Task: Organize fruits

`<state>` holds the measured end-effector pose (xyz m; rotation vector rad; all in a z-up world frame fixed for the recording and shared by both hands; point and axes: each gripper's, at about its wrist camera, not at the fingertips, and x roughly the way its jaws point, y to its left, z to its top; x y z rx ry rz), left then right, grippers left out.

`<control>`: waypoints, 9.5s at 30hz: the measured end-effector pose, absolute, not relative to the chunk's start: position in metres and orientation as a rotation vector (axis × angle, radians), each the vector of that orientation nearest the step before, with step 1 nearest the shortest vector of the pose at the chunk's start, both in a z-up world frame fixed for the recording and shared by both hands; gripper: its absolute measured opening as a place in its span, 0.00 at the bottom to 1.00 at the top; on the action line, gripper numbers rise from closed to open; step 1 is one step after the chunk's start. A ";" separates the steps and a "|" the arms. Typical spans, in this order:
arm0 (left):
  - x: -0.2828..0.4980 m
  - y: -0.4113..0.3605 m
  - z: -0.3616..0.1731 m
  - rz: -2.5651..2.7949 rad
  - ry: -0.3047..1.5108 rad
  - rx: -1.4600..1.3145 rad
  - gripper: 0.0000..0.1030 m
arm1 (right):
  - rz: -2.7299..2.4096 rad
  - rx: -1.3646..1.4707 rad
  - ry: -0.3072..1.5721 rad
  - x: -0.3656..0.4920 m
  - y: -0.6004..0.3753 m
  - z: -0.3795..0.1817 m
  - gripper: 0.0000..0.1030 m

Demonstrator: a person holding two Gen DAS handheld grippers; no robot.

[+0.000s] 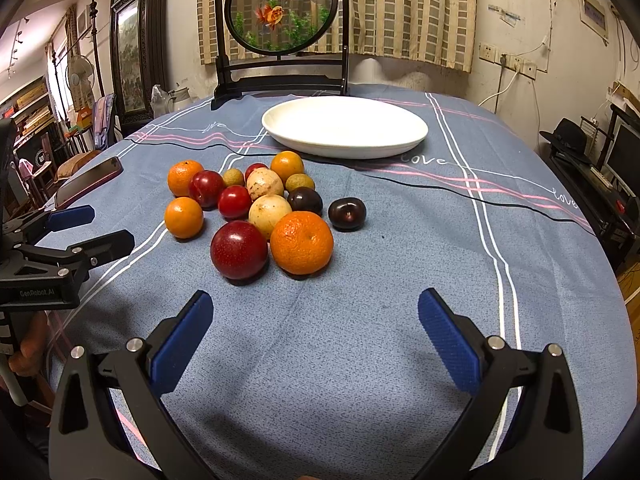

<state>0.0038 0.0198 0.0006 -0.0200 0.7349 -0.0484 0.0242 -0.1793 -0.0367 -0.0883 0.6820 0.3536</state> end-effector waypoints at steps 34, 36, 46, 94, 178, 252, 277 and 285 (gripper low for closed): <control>0.007 0.028 -0.001 -0.045 0.750 -0.065 0.98 | 0.353 -0.089 0.684 0.025 -0.179 -0.036 0.99; 0.007 0.028 -0.001 -0.044 0.750 -0.065 0.98 | 0.353 -0.089 0.684 0.025 -0.178 -0.036 0.99; 0.006 0.028 -0.003 -0.044 0.750 -0.068 0.98 | 0.352 -0.086 0.676 0.023 -0.179 -0.034 0.99; 0.081 0.001 -0.021 -0.211 0.931 -0.106 0.47 | 0.550 0.144 0.866 0.100 -0.192 -0.044 0.42; 0.110 0.067 0.012 -0.271 0.748 0.009 0.71 | 0.397 0.088 0.825 0.059 -0.145 -0.050 0.40; 0.157 0.062 0.032 -0.048 0.705 -0.080 0.98 | 0.369 0.044 0.658 0.134 -0.161 -0.012 0.65; 0.129 0.070 0.006 -0.012 0.760 -0.106 0.98 | 0.471 0.065 0.905 0.120 -0.131 -0.051 0.60; 0.128 0.070 0.007 -0.012 0.756 -0.103 0.98 | 0.457 0.106 0.916 0.126 -0.135 -0.053 0.38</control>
